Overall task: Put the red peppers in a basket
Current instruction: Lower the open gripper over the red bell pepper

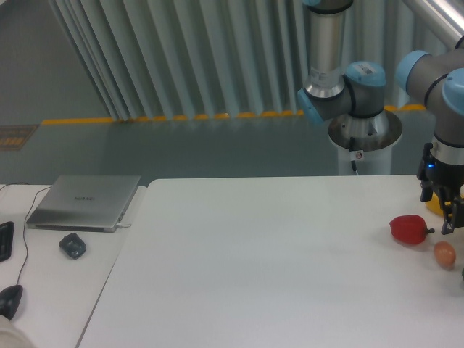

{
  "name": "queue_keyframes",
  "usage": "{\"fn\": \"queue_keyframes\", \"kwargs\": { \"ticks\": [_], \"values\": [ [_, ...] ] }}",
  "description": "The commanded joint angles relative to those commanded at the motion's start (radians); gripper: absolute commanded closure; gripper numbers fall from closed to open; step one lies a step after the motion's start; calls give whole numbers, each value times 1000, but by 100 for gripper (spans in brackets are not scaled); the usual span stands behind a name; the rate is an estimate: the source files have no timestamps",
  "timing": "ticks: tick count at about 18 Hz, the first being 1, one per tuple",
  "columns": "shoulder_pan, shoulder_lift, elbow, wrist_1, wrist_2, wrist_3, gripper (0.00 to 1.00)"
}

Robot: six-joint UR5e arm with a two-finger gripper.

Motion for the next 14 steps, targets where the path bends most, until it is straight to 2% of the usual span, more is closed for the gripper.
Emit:
{"fn": "queue_keyframes", "kwargs": {
  "ticks": [2, 6, 7, 14],
  "values": [
    [-25, -5, -14, -3, 6, 95, 0],
    [-63, -3, -34, -6, 116, 261, 0],
    [-83, -5, -40, -5, 167, 276, 0],
    [-167, -6, -110, -5, 324, 302, 0]
  ]
}}
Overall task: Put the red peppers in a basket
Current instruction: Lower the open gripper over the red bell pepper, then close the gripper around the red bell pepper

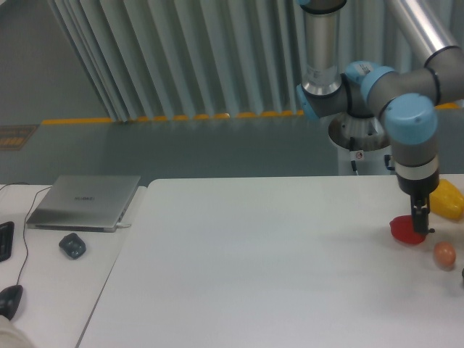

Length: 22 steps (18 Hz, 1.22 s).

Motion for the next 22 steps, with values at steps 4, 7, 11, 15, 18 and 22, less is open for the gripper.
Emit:
{"fn": "queue_keyframes", "kwargs": {
  "ticks": [4, 7, 11, 15, 18, 22],
  "values": [
    [-15, -9, -37, 5, 46, 2, 0],
    [-22, -32, -35, 11, 49, 0, 0],
    [-23, -55, -35, 44, 51, 0, 0],
    [-23, -67, -34, 51, 54, 2, 0],
    [-25, -83, -34, 51, 86, 0, 0],
    [-25, -90, -37, 51, 88, -2, 0]
  ]
}}
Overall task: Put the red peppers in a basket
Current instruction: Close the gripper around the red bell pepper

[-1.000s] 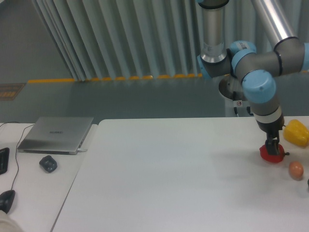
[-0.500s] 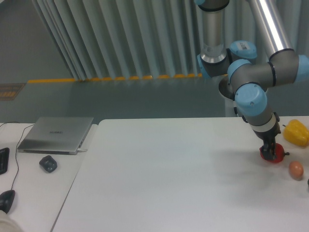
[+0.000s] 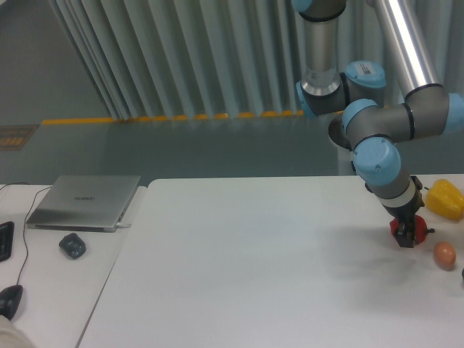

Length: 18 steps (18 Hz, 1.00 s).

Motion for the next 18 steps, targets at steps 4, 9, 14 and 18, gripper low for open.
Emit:
{"fn": "queue_keyframes", "kwargs": {
  "ticks": [4, 9, 14, 18],
  "values": [
    [-14, -21, -3, 15, 21, -11, 0],
    [-17, -35, -6, 15, 52, -2, 0],
    [-26, -43, -12, 15, 58, -11, 3],
    [-35, -48, -17, 15, 75, -57, 23]
  ]
}}
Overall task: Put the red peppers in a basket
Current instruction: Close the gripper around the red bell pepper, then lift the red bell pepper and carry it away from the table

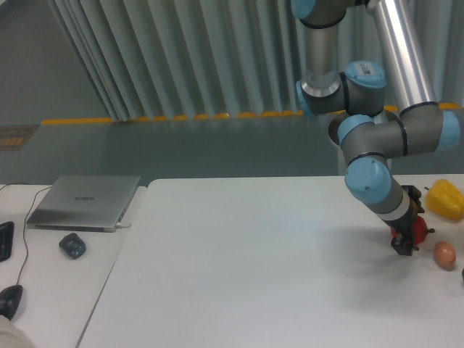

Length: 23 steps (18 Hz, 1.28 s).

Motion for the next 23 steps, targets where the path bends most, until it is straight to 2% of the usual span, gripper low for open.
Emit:
{"fn": "queue_keyframes", "kwargs": {
  "ticks": [3, 8, 13, 15, 18, 23],
  "values": [
    [-5, 2, 0, 0, 0, -31, 36],
    [-3, 15, 20, 5, -6, -34, 37],
    [14, 77, 84, -5, -50, -20, 37],
    [61, 118, 119, -11, -104, -19, 37],
    [138, 162, 135, -11, -185, 26, 37],
    [291, 187, 135, -9, -273, 193, 37]
  ]
}}
